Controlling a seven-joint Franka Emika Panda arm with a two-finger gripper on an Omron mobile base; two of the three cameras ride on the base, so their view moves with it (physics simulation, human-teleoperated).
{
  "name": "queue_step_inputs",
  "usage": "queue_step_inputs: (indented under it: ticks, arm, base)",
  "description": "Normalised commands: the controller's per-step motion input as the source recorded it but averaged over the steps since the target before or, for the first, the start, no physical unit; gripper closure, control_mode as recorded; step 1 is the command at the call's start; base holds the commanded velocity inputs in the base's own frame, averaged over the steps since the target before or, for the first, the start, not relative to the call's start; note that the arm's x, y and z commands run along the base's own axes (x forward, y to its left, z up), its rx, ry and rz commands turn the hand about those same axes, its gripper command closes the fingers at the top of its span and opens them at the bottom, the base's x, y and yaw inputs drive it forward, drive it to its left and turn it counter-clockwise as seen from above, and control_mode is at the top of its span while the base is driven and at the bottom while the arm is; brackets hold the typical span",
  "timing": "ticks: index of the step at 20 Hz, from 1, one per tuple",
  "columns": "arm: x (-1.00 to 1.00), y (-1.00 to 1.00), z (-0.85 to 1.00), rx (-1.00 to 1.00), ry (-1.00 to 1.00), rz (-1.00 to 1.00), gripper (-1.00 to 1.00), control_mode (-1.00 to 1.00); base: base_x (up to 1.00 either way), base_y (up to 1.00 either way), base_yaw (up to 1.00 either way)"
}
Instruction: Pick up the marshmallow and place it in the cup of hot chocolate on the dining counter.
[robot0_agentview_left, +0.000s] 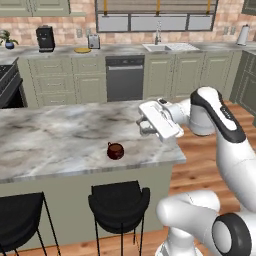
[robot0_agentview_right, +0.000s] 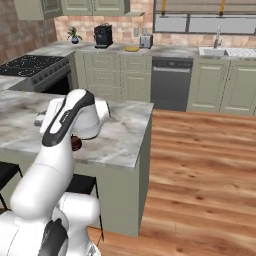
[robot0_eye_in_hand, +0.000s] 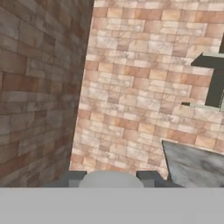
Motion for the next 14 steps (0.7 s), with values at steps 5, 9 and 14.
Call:
queue_step_inputs:
  ticks: [5, 9, 14]
  arm:
    - [0.63, 0.00, -0.45, -0.01, 0.00, 0.00, 1.00, -1.00]
    - [0.45, -0.03, -0.36, 0.00, -0.01, 0.00, 1.00, -1.00]
    - [0.41, 0.02, -0.33, 0.00, -0.03, 0.02, 1.00, -1.00]
  base:
    - [0.00, 0.00, 0.00]
    - [0.00, 0.00, 0.00]
    - [0.00, 0.00, 0.00]
